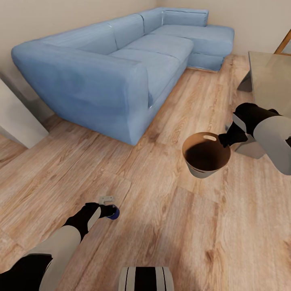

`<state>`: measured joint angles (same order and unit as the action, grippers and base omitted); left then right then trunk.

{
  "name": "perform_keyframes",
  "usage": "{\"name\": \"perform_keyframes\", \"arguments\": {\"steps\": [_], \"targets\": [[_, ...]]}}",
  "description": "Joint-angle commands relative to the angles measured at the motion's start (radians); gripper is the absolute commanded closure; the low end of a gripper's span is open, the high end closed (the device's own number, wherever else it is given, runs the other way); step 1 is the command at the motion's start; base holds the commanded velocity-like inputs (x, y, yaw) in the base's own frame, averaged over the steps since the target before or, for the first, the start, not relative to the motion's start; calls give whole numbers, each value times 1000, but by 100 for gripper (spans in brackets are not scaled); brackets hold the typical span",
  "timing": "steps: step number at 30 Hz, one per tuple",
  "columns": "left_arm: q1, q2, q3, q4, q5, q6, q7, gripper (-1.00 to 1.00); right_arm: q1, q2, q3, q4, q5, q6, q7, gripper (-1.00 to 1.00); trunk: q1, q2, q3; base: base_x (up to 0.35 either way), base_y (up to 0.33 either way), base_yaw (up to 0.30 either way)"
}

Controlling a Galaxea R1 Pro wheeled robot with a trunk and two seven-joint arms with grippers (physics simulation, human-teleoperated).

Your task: Put the three can of soda from the living room inside the tash can in the kitchen.

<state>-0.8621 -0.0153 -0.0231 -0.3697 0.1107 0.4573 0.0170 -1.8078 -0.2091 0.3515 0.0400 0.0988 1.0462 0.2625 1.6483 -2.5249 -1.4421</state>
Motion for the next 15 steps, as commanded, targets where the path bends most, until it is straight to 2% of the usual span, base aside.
{"name": "perform_keyframes", "arguments": {"steps": [1,6,15], "targets": [[0,0,0,0,0,0,0,-100,-1,0,-4,0,-11,1,6,100,0,0,0,0,0,0],[0,-1,0,0,0,-1,1,-100,-1,0,-3,1,-11,1,6,100,0,0,0,0,-31,0],[0,-2,0,0,0,-1,1,-100,0,-1,-2,1,-11,1,6,100,0,0,0,0,-135,0]]}}
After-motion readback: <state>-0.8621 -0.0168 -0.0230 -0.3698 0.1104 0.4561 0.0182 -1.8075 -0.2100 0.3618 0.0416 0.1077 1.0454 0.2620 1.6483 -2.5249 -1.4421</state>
